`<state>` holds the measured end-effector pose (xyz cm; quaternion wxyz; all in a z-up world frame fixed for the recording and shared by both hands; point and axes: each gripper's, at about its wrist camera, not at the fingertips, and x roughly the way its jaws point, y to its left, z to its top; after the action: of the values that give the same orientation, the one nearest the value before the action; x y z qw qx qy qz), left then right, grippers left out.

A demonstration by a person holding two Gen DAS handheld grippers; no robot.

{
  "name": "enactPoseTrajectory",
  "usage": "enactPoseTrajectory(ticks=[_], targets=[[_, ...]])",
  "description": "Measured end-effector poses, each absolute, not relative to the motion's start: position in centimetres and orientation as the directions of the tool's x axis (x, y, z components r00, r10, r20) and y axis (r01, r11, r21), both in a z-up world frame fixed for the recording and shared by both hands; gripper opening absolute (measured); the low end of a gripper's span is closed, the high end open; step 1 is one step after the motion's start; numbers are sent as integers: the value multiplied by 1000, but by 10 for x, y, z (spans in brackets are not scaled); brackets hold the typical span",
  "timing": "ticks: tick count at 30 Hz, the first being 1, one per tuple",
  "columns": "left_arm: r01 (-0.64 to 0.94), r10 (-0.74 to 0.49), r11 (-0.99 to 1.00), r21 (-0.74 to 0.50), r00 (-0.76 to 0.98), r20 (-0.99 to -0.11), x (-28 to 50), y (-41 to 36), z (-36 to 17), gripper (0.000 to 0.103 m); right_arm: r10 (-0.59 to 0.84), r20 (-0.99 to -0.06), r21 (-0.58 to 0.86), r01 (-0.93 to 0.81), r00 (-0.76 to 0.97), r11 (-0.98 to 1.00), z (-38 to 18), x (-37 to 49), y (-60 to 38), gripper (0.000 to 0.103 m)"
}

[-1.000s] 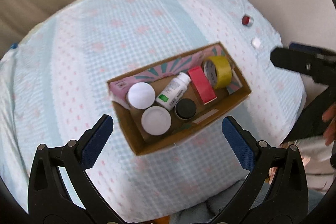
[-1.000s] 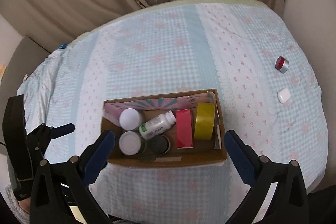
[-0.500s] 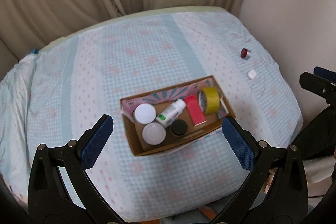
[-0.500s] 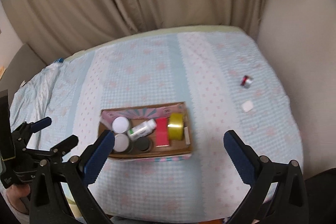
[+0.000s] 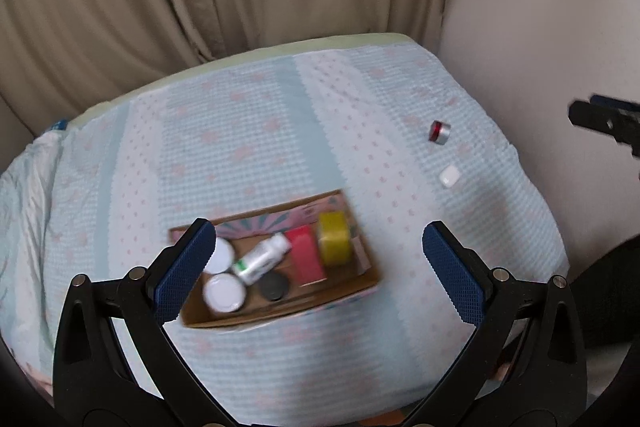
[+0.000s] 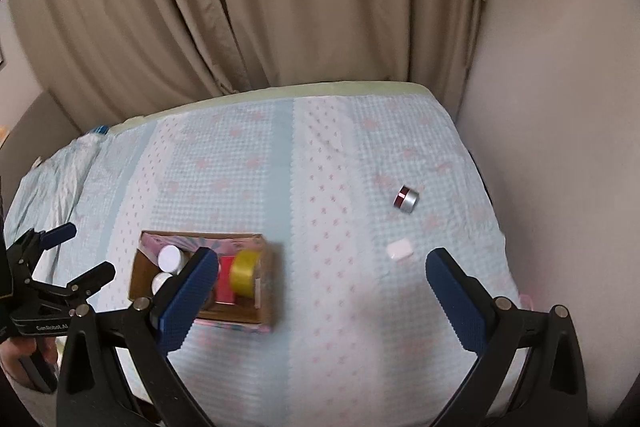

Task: Organize rigid objects
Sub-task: 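Move both tools back toward the red-capped tin and white case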

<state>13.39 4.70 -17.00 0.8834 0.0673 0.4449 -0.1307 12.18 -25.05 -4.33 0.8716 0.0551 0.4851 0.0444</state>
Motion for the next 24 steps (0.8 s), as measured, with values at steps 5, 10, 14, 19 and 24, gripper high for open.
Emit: enactPoseTrajectory(ticks=[5, 10, 14, 19, 24], targets=[[327, -195, 945, -1, 561, -805, 147, -28, -186, 103, 200, -821, 152, -134, 535, 979, -53, 155, -312, 103], [413, -232, 911, 10, 531, -815, 160, -87, -205, 103, 253, -818, 153, -229, 517, 961, -71, 195, -358, 103], [511, -266, 859, 22, 484, -833, 178, -133, -231, 103, 280, -832, 163, -272, 478, 948, -100, 226, -387, 103], [632, -338, 774, -38, 362, -869, 221, -185, -292, 103, 302, -849, 183, -294, 433, 938, -150, 258, -417, 103], [726, -356, 687, -25, 307, -882, 252, -230, -368, 101, 289, -875, 133, -381, 387, 915, -220, 284, -432, 103]])
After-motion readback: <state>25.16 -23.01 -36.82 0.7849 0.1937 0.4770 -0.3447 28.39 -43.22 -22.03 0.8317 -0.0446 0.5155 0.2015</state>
